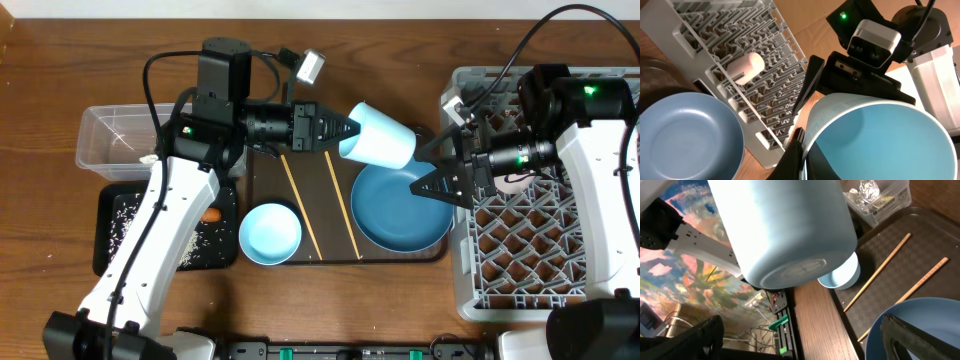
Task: Sort waste into correct bins and load items into the dishwasher rack
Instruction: 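Grasp the cyan cup with the right gripper from the left gripper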
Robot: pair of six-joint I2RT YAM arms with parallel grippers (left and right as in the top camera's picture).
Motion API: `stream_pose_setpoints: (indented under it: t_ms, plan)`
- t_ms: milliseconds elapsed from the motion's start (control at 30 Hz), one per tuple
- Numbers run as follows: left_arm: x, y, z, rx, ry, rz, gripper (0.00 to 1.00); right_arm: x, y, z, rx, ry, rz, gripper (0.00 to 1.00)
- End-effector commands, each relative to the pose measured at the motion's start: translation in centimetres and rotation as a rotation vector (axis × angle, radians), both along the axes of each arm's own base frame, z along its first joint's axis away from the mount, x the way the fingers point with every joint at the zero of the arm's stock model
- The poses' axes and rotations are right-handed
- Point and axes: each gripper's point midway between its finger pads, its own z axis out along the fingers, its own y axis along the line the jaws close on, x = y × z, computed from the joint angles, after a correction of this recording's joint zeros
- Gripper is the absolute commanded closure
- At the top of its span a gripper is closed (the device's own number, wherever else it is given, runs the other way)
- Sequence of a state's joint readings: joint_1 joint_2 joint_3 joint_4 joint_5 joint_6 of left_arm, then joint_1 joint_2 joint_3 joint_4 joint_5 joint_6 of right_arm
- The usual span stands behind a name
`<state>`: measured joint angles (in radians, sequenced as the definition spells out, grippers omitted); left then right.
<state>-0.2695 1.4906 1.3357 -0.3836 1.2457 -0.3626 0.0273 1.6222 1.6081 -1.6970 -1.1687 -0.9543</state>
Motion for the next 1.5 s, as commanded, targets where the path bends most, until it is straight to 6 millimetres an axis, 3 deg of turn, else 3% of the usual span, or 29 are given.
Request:
stream_pose_setpoints:
  t_ms: [0, 167, 533, 633, 700, 800, 1067, 1200, 1333, 1467]
  plan:
    - [-0.3, -0.3, 0.1, 0.003, -0.001, -0.009, 0.94, -0.1, 0.7, 1.0, 0.066, -0.031, 0.018, 0.01]
    - [-1.1, -1.3, 0.1, 0.003, 0.0, -0.04, 0.94, 0.0, 0.9, 1.6, 0.111, -0.128, 0.045, 0.01]
    - [-1.9, -2.5, -0.2, 0.016, -0.004, -0.064, 0.94, 0.0, 1.1, 2.3, 0.152, -0.139, 0.043, 0.01]
    - [-1.9, -2.5, -0.2, 0.017, -0.005, -0.063, 0.94, 0.0, 1.1, 2.3, 0.152, -0.135, 0.042, 0.17]
    - [-1.8, -2.5, -0.2, 0.018, -0.006, -0.06, 0.94, 0.0, 1.2, 2.4, 0.161, -0.135, 0.04, 0.33]
    - [-1.8, -2.5, -0.2, 0.02, -0.007, -0.058, 0.94, 0.1, 1.2, 2.6, 0.172, -0.135, 0.037, 0.47]
    - [-1.9, -2.4, -0.4, 0.025, 0.008, -0.059, 0.93, 0.2, 1.3, 2.8, 0.181, -0.143, 0.036, 0.5]
    - [-2.6, -2.1, -1.4, 0.052, 0.077, -0.062, 0.93, 0.5, 1.1, 2.8, 0.185, -0.16, 0.029, 0.57]
    - [-3.7, -1.8, -2.5, 0.086, 0.111, -0.083, 0.93, 1.0, 0.6, 3.0, 0.196, -0.172, 0.006, 0.58]
    - [-4.4, -1.7, -3.0, 0.104, 0.12, -0.1, 0.85, 1.4, 0.0, 3.2, 0.203, -0.173, -0.02, 0.6]
